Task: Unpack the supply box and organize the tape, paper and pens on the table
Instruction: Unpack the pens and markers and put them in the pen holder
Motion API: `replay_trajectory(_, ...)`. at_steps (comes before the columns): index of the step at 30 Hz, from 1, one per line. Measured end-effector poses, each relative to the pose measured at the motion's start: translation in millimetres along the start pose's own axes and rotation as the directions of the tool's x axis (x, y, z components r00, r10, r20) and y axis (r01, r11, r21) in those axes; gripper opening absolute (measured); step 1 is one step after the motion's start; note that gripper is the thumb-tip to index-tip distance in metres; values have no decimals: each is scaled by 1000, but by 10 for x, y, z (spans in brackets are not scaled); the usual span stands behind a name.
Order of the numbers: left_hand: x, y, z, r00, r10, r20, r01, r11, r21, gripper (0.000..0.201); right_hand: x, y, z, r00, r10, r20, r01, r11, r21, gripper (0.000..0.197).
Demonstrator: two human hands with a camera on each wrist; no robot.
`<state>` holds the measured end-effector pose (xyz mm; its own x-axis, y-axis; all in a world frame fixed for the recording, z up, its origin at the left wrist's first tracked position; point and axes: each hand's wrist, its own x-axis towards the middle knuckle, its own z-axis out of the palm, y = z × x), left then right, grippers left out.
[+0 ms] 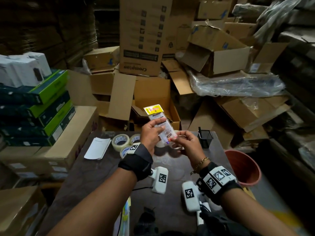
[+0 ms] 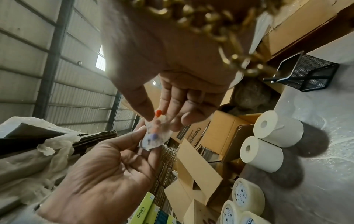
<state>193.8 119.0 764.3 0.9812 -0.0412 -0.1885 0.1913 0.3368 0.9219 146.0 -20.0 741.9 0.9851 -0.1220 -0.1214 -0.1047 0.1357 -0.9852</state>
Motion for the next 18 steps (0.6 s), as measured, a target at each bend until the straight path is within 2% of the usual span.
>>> replay_trajectory(9, 29, -59, 78, 999, -19, 46, 19, 1000, 5, 30, -37, -72, -4, 999, -33, -30, 28, 989, -142, 24)
replay_trajectory(14, 251, 35, 36, 1000, 11, -27, -11, 1000, -16, 30, -73, 60, -167, 1000, -17, -25, 10, 969, -247, 23)
replay_trajectory(18, 342, 27, 23, 1000, 6, -2, -6, 1000, 21, 32, -62, 110, -196, 1000, -22, 4, 22, 953, -302, 22)
